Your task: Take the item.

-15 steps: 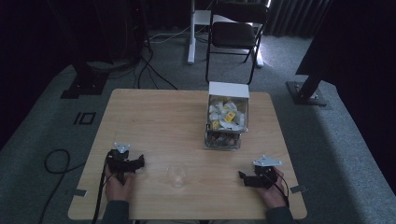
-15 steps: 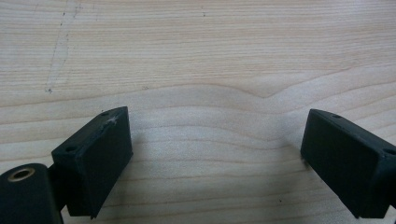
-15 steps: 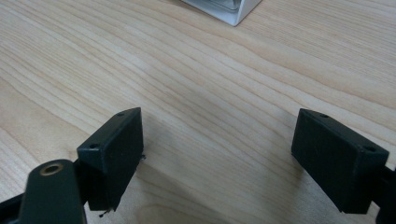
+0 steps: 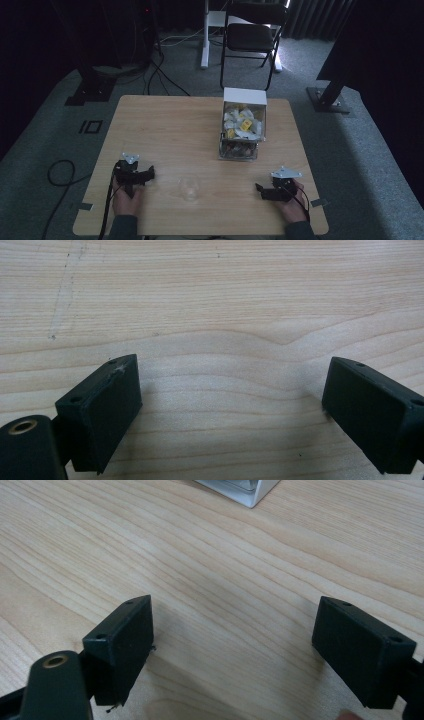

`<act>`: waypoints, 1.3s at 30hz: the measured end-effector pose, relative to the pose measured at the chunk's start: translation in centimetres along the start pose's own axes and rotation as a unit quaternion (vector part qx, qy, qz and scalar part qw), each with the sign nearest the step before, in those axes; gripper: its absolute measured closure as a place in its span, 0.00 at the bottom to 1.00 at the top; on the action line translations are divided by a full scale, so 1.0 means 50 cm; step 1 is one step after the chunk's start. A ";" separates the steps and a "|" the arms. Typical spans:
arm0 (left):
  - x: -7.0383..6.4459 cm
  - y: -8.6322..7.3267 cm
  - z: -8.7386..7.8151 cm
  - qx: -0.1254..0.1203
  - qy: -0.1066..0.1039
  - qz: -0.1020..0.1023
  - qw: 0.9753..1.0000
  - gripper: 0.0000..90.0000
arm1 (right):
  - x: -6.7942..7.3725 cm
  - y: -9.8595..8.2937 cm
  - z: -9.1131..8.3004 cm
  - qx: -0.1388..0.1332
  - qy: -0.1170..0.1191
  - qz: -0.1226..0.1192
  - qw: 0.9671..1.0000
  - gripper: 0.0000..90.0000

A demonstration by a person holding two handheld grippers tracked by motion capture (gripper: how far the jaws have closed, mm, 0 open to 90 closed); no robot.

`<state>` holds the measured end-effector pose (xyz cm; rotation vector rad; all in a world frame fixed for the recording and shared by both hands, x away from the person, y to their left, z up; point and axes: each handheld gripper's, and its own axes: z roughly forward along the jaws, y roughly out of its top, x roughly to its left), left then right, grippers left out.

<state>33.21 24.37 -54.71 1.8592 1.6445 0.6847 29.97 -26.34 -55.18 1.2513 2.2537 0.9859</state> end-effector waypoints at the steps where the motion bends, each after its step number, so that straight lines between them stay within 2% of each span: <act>1: 0.000 0.000 0.000 0.000 0.000 0.000 1.000 0.10 | 0.000 0.000 0.000 0.000 0.000 0.000 1.000 0.19; 6: 0.000 0.000 0.000 0.000 0.000 0.000 1.000 0.10 | -0.008 -0.002 -0.005 -0.010 0.009 0.015 1.000 0.26; 9: 0.000 0.000 0.000 0.000 0.000 0.000 1.000 0.10 | -0.006 -0.001 -0.007 -0.012 0.007 0.013 1.000 0.28; 13: 0.000 0.000 0.000 0.000 0.000 0.000 1.000 0.10 | 0.004 0.007 -0.014 -0.027 0.012 0.010 1.000 0.31; 19: 0.000 0.000 0.000 0.000 0.000 0.000 1.000 0.10 | 0.019 0.020 -0.023 -0.042 0.025 0.004 0.999 0.42; 28: 0.000 0.000 0.000 0.000 0.000 0.000 1.000 0.10 | 0.037 0.058 -0.049 -0.077 0.025 -0.018 0.997 0.50; 39: 0.000 0.000 0.000 0.000 0.000 0.000 1.000 0.10 | 0.065 0.108 -0.037 -0.101 0.031 -0.042 0.994 0.56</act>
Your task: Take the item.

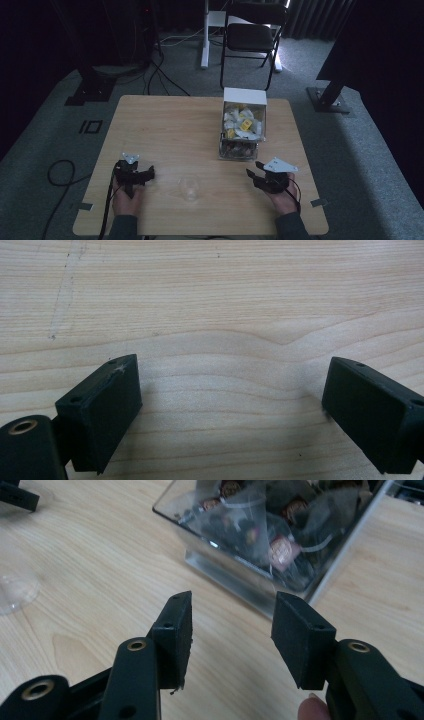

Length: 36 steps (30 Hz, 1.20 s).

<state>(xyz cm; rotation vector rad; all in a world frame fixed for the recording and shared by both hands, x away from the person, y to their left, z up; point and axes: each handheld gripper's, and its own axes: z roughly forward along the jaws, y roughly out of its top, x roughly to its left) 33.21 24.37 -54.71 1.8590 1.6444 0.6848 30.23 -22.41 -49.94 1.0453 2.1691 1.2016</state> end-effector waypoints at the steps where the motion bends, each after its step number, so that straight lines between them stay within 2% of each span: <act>1: 0.000 0.000 0.000 0.000 0.000 0.000 1.000 0.10 | 0.001 0.004 0.002 -0.002 0.000 -0.001 1.000 0.56; 14: 0.000 0.000 0.000 0.001 0.000 0.001 1.000 0.10 | 0.007 0.044 0.047 -0.007 -0.010 -0.011 1.000 0.54; 19: 0.000 0.000 0.000 0.000 0.000 0.001 1.000 0.10 | 0.008 0.053 0.061 -0.009 -0.005 -0.018 1.000 0.53; 24: 0.000 0.000 0.000 0.001 0.000 0.001 1.000 0.10 | 0.011 0.056 0.076 0.014 -0.008 -0.030 0.999 0.55; 26: 0.000 0.000 0.000 0.001 0.000 0.001 1.000 0.10 | 0.014 0.054 0.075 0.016 -0.012 -0.038 0.999 0.57; 36: 0.000 0.000 0.000 0.001 0.000 0.000 1.000 0.10 | 0.023 0.054 0.058 0.027 0.015 -0.054 0.998 0.60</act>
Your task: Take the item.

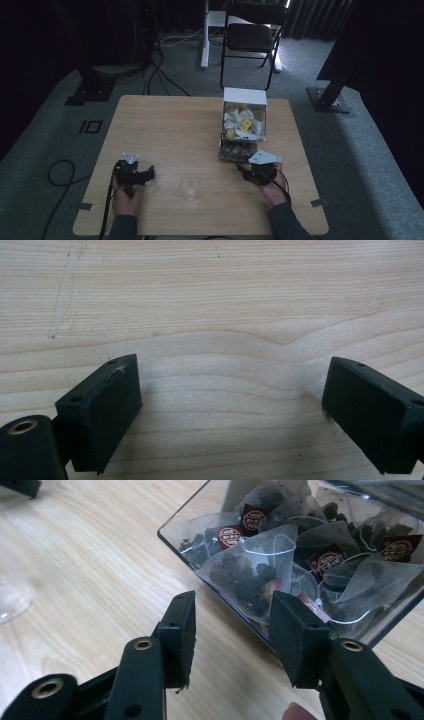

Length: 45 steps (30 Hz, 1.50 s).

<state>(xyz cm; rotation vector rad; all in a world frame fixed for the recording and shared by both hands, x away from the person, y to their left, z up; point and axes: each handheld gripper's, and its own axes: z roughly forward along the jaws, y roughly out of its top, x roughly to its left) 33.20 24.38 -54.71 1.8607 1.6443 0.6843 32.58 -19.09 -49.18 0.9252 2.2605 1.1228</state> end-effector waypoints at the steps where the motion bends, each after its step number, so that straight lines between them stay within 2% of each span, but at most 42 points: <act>1: 0.000 0.000 0.000 0.000 0.000 0.000 1.000 0.10 | 0.001 -0.001 -0.002 0.001 0.001 -0.004 1.000 0.60; 6: 0.000 0.000 0.000 0.000 0.000 0.000 1.000 0.10 | 0.006 -0.006 -0.015 0.007 0.012 -0.014 1.000 0.65; 9: 0.000 0.000 0.000 0.000 0.000 0.000 1.000 0.10 | 0.004 -0.009 -0.020 0.009 0.011 -0.011 1.000 0.65; 10: 0.000 0.000 0.000 0.001 0.000 0.000 1.000 0.10 | 0.003 -0.008 -0.022 0.004 0.008 -0.007 1.000 0.65; 11: 0.000 0.000 0.000 0.000 0.000 0.000 1.000 0.10 | 0.000 -0.002 -0.025 -0.015 0.003 0.011 1.000 0.66; 12: 0.000 0.000 0.000 0.000 0.000 0.000 1.000 0.10 | 0.000 -0.002 -0.025 -0.015 0.003 0.011 1.000 0.66; 15: 0.000 0.000 0.000 0.001 0.000 0.000 1.000 0.10 | -0.001 0.014 -0.021 -0.032 -0.017 0.027 0.999 0.68; 19: 0.000 0.000 0.000 0.000 0.000 0.000 1.000 0.10 | 0.002 0.031 -0.002 -0.047 -0.034 0.050 0.997 0.65; 21: 0.000 0.000 0.000 0.001 0.000 0.000 1.000 0.10 | 0.002 0.034 0.002 -0.049 -0.035 0.054 0.997 0.64; 24: 0.000 0.000 0.000 0.000 0.000 0.000 1.000 0.10 | 0.005 0.040 0.013 -0.051 -0.045 0.068 0.995 0.63; 25: 0.000 0.000 0.000 0.000 0.000 0.000 1.000 0.10 | 0.007 0.041 0.020 -0.051 -0.055 0.074 0.994 0.62; 28: 0.000 0.000 0.000 0.000 0.000 0.000 1.000 0.10 | 0.008 0.041 0.026 -0.050 -0.060 0.083 0.994 0.59; 33: 0.000 0.000 0.000 0.001 0.000 0.000 1.000 0.10 | 0.013 0.041 0.042 -0.038 -0.053 0.085 0.994 0.58; 34: 0.000 0.000 0.000 0.000 0.000 0.000 1.000 0.10 | 0.015 0.041 0.045 -0.034 -0.052 0.079 0.995 0.61; 35: 0.000 0.000 0.000 0.000 0.000 0.000 1.000 0.10 | 0.019 0.042 0.047 -0.031 -0.050 0.071 0.996 0.69; 36: 0.000 0.000 0.000 0.000 0.000 0.000 1.000 0.10 | 0.019 0.042 0.047 -0.031 -0.050 0.071 0.996 0.69; 40: 0.000 0.000 0.000 0.000 0.000 0.000 1.000 0.10 | 0.022 0.045 0.042 -0.035 -0.052 0.060 0.996 0.88; 45: 0.000 0.000 0.000 0.000 0.000 0.000 1.000 0.10 | 0.024 0.047 0.032 -0.044 -0.057 0.050 0.996 0.99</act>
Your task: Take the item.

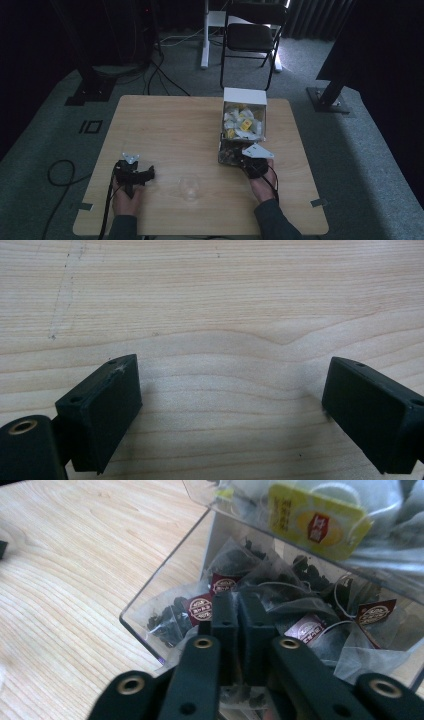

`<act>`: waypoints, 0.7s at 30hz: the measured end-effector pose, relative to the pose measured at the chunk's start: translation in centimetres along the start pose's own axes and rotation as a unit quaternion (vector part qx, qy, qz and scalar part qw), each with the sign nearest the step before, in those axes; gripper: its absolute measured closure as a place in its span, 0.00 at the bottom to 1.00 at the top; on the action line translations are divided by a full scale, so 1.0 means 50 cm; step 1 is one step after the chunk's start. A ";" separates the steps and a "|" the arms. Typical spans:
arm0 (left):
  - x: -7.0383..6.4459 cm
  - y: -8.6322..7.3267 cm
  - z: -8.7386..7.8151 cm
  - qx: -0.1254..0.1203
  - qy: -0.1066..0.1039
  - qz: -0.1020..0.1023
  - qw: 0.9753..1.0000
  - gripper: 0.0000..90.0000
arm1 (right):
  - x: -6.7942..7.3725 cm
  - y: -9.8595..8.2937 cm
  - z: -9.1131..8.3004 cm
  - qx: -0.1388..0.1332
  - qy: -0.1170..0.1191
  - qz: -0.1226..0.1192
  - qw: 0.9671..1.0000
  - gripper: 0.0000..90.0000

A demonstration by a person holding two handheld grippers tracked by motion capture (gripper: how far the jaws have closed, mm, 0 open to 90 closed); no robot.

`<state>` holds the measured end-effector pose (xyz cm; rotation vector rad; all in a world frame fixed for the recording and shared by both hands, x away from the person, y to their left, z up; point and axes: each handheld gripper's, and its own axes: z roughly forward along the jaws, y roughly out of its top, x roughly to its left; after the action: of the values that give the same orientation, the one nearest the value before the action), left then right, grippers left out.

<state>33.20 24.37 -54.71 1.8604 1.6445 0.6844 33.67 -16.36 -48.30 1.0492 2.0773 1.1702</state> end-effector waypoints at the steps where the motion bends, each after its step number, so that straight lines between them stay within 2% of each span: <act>1: 0.000 0.000 0.000 0.000 0.000 0.000 1.000 0.10 | -0.001 0.001 -0.002 -0.002 0.002 0.001 1.000 0.99; 5: 0.000 0.000 0.000 0.001 0.000 0.000 1.000 0.10 | 0.001 0.006 -0.007 -0.009 0.005 -0.009 1.000 1.00; 21: 0.000 0.000 0.000 0.000 0.000 0.000 1.000 0.10 | 0.010 0.032 -0.030 -0.032 0.003 -0.022 0.999 1.00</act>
<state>33.21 24.37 -54.71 1.8590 1.6448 0.6845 32.86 -16.11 -46.22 0.9662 2.0429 1.2114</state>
